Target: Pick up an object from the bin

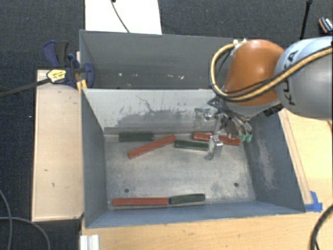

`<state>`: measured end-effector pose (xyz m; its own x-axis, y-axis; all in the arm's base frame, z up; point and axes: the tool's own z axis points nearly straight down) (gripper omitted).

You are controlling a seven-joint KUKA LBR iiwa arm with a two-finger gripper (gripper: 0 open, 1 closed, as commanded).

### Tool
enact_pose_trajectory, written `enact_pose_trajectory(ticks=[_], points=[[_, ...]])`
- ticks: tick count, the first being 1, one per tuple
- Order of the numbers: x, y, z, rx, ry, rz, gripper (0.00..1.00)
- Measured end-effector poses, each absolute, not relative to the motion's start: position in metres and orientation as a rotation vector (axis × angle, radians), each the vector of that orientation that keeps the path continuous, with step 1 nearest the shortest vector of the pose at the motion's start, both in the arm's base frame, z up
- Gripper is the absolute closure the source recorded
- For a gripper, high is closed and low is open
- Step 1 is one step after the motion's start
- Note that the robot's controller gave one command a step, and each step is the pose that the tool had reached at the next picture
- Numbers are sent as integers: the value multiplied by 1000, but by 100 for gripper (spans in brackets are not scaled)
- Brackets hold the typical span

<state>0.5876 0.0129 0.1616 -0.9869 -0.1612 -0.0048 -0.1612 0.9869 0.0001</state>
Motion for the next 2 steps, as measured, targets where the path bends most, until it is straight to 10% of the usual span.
enact_pose_trajectory(ticks=[1, 2], points=[[587, -37, 68, 78, 3142, 0, 0], [591, 34, 71, -33, 3137, 7, 0]])
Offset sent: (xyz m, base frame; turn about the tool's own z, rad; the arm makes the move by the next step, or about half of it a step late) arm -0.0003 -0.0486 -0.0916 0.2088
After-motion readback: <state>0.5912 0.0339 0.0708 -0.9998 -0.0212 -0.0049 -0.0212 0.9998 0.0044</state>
